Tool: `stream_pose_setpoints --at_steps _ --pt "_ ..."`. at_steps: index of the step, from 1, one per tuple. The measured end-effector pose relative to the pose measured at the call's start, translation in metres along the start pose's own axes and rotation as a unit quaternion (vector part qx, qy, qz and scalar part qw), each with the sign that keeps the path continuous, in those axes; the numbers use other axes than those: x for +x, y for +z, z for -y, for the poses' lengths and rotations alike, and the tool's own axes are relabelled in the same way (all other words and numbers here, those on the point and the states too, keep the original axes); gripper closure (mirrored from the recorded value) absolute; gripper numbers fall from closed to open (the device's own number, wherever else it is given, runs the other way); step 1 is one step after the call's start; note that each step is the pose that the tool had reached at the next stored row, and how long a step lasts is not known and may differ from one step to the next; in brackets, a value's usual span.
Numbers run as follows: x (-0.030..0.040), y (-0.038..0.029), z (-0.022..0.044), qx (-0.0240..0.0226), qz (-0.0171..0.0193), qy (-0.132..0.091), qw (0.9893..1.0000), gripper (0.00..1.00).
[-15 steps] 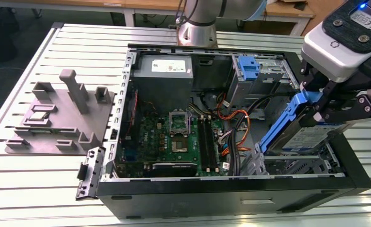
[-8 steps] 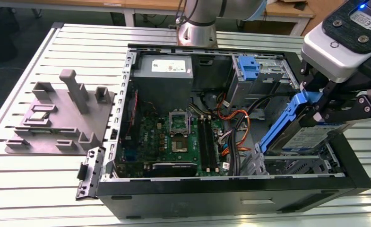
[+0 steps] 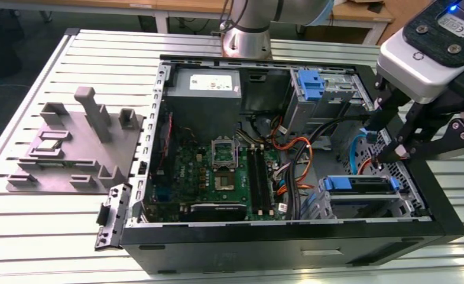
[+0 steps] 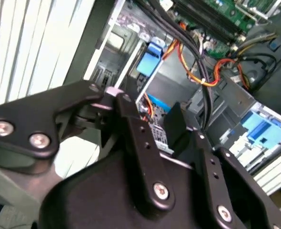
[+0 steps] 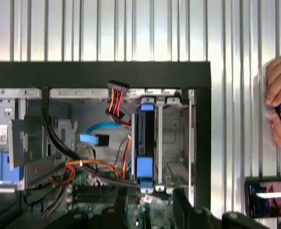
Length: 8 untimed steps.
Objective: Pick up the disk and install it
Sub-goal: 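Insert the disk into the insertion slot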
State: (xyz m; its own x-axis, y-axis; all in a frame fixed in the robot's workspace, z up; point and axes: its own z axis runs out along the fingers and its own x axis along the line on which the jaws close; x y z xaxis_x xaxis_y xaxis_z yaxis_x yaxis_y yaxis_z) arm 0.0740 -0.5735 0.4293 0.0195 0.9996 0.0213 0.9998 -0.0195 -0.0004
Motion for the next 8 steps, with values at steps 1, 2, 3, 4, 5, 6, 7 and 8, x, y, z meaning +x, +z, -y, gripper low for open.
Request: stream_pose_setpoints --at_steps 1,2,3,4,5,6,7,8 --pt "0.0 0.0009 0.0 -0.0003 0.0 0.0 1.0 0.5" --pt "-0.0001 0.0024 -0.0001 -0.0005 0.0 0.0 1.0 0.5" --pt "-0.0001 0.0042 -0.0001 -0.0006 0.0 0.0 1.0 0.5" --pt "-0.0002 0.006 0.0 -0.0007 0.0 0.0 1.0 0.5" --pt "-0.0002 0.0078 0.0 -0.0007 0.0001 0.0 1.0 0.5" --pt "-0.0002 0.0097 0.0 -0.0007 0.0 0.0 1.0 0.51" --pt "-0.0003 0.0115 0.0 -0.0007 0.0 0.0 1.0 0.58" --pt "-0.0003 0.0132 0.0 -0.0006 0.0001 0.0 1.0 0.58"
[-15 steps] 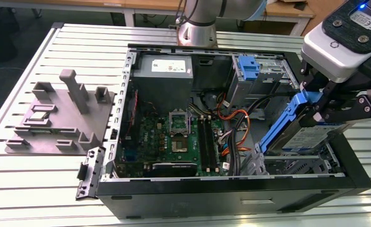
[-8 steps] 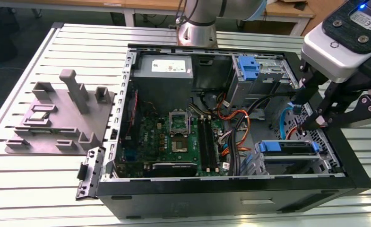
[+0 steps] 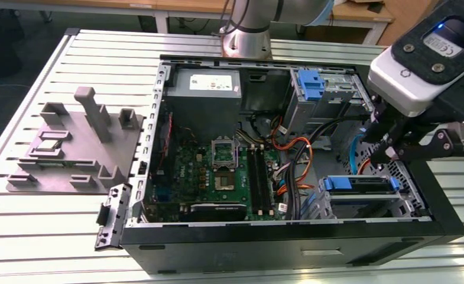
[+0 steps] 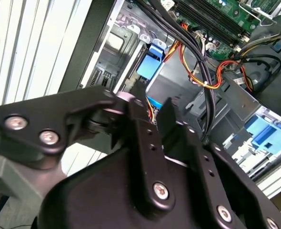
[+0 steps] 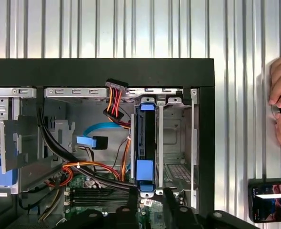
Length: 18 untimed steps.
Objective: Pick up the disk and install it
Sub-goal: 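Insert the disk into the insertion slot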
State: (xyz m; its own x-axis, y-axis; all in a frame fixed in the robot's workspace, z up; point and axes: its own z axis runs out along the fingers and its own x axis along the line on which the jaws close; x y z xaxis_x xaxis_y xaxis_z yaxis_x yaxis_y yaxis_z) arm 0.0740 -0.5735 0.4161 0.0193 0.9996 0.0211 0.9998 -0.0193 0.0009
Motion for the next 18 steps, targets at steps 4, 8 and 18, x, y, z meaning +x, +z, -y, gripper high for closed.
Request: stream_pose_setpoints --at_steps 4,8,18 --pt "-0.0001 0.0074 0.0 0.0 0.0 0.0 1.0 0.76" --pt "-0.0003 0.0145 0.0 0.0 0.0 0.0 1.0 0.9" --pt "-0.0007 0.0327 0.0 0.0 0.0 -0.001 1.0 0.9"
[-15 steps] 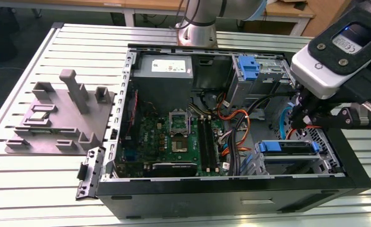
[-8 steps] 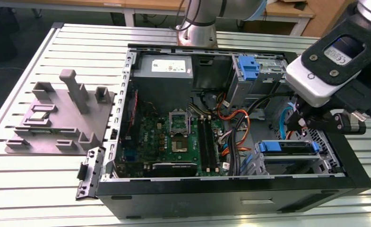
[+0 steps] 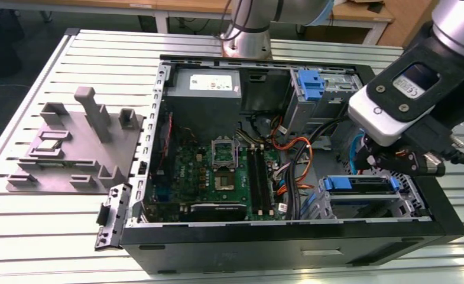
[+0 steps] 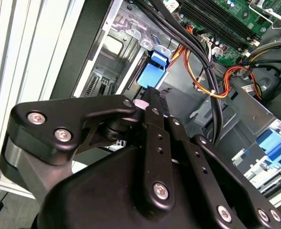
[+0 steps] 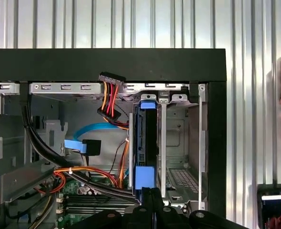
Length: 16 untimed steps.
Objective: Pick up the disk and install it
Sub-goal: 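Insert the disk into the insertion slot, then insert the first disk wire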
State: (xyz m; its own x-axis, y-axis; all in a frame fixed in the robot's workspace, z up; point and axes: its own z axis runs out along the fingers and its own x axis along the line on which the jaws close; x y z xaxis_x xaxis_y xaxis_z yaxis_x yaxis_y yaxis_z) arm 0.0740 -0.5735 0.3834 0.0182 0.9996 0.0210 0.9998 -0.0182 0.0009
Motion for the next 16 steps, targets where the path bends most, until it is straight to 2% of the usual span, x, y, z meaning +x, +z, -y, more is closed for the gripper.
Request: stream_pose_setpoints --at_steps 8,16 --pt "0.0034 0.0128 0.0001 -0.0001 0.0002 0.0 1.0 0.9" --pt "0.0032 0.0167 0.0001 -0.0007 0.0002 0.0 1.0 0.9"
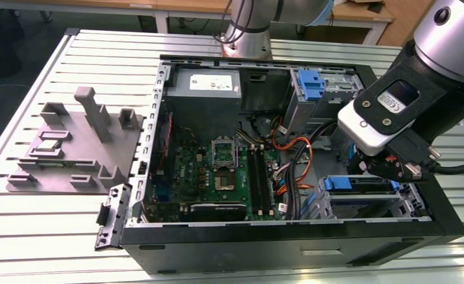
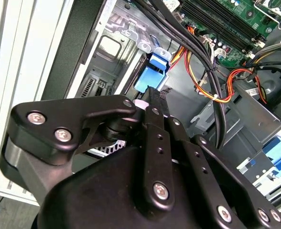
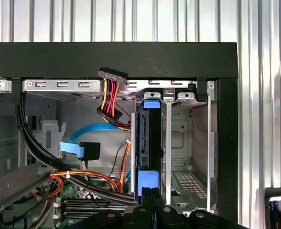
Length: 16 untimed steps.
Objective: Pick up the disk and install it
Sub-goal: 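Insert the first disk wire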
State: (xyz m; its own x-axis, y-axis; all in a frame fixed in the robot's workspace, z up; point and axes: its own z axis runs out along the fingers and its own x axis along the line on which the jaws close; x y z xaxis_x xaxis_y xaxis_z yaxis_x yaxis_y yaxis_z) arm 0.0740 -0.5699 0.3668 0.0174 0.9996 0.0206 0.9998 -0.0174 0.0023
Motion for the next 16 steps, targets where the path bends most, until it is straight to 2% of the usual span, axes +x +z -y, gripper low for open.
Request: stream_pose_setpoints --at_steps 10,16 --pt "0.0 0.0001 -0.002 0.0 0.0 0.0 1.0 0.9" --pt "0.0002 0.0003 -0.0148 0.0 0.0 0.0 1.0 0.9"
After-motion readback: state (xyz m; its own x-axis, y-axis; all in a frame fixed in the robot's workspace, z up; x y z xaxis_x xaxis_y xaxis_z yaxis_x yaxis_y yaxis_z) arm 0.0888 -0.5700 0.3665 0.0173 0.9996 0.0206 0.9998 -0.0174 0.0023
